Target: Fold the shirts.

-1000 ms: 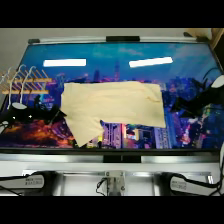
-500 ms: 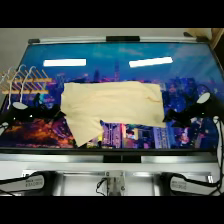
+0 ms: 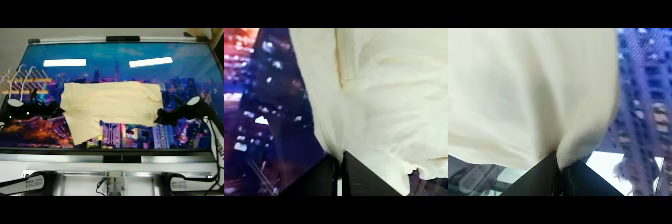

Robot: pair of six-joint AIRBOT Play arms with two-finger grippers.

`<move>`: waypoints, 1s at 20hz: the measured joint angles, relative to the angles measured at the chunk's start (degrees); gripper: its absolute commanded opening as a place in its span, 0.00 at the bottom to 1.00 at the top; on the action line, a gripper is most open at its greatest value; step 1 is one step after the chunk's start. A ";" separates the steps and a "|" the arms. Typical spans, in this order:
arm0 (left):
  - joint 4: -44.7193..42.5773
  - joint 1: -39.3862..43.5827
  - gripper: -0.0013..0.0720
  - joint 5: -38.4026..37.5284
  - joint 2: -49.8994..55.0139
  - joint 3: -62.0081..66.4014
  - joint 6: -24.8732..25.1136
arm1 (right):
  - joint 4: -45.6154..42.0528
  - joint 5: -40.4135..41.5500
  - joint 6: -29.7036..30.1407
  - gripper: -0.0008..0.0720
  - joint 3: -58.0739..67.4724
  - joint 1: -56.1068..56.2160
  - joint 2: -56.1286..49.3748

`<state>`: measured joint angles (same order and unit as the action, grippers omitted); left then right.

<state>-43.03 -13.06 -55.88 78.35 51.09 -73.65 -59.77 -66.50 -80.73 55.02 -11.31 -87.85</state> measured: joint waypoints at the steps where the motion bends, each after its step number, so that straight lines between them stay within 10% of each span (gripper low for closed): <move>1: -0.02 0.00 0.06 -1.22 -0.39 1.97 0.39 | -0.37 -0.02 0.57 0.11 0.55 1.18 0.31; 10: -4.44 -2.54 0.06 -4.50 -19.87 45.79 1.27 | -4.35 -1.77 9.35 0.11 32.50 1.57 28.44; 20: -18.47 -6.45 0.06 -8.26 -43.50 63.98 -18.73 | -21.59 3.08 8.20 0.11 45.90 0.85 58.69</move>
<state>-61.49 -19.51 -64.14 34.85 115.07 -92.38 -81.36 -63.42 -72.53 100.92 -10.46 -29.17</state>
